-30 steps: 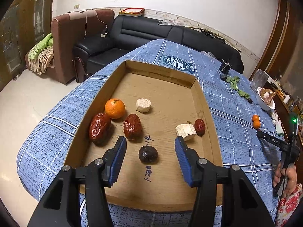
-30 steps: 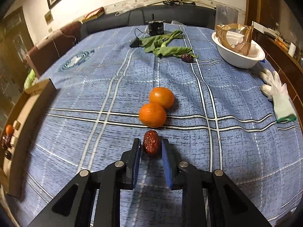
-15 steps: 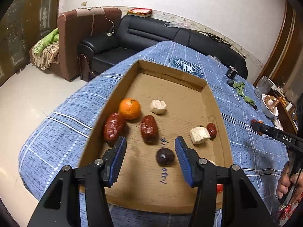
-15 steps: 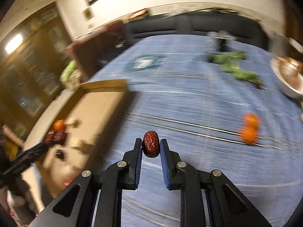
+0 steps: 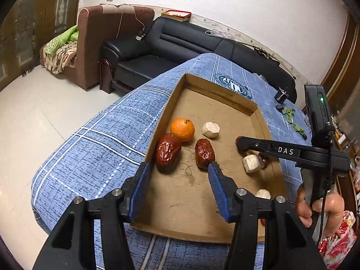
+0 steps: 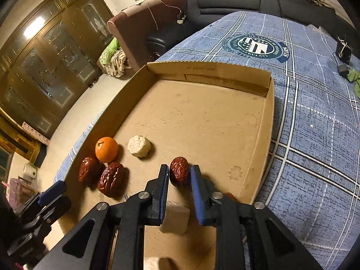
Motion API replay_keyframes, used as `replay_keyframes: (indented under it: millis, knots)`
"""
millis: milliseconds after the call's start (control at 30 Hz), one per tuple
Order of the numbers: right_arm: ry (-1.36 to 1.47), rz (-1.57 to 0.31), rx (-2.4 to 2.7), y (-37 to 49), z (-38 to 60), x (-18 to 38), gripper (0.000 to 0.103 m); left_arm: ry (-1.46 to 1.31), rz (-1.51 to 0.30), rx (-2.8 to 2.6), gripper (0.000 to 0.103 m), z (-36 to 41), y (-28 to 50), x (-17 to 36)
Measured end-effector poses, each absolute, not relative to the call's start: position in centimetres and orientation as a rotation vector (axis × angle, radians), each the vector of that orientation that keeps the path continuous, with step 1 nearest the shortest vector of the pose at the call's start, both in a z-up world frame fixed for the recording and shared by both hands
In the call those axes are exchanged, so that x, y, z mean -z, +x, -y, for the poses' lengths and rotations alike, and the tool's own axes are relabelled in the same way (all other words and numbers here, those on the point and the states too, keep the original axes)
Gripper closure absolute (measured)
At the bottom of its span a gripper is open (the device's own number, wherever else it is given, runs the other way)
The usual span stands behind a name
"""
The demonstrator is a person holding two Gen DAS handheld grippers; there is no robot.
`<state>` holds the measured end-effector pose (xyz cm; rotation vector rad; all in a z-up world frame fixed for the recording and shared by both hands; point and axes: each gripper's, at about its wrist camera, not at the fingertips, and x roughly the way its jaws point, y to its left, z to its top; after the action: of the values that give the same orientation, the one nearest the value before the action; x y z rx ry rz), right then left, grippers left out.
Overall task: Organize fruits
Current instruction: 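Carry the date into the tray with the right tool and open it, then move both tools back toward the two mandarin oranges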
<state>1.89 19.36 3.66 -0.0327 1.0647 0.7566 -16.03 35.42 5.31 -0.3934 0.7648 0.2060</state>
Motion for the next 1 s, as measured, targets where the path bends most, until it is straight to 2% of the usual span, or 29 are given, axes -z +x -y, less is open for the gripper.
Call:
replay_keyframes:
  millis: [100,233,467,667,867,1000]
  knots:
    - [-0.047,-1.060,-0.772,1.8,-19.8,-3.8,0.072,-0.392,-0.760,-0.205,0.049,-35.3,-16.0,-5.4]
    - [-0.016,-1.026,-0.785,1.3,-18.8,-5.0,0.068,-0.387,-0.748,-0.209,0.043,-34.8,-16.2,-6.0]
    - [-0.003,-0.952,-0.755,-0.2,-14.9,-7.3,0.067,-0.365,-0.727,-0.187,0.041,-33.0,-16.6,-7.5]
    - [0.025,-0.902,-0.534,0.9,-5.0,-7.5,0.067,-0.327,-0.710,-0.102,0.035,-29.5,-16.1,-8.5]
    - [0.222,-0.902,-0.230,4.7,8.7,-7.1,0.067,-0.271,-0.757,-0.006,0.035,-24.6,-14.2,-8.0]
    - [0.237,-0.912,-0.154,7.4,12.0,-6.2,0.068,-0.240,-0.793,0.054,0.035,-21.6,-13.2,-7.6]
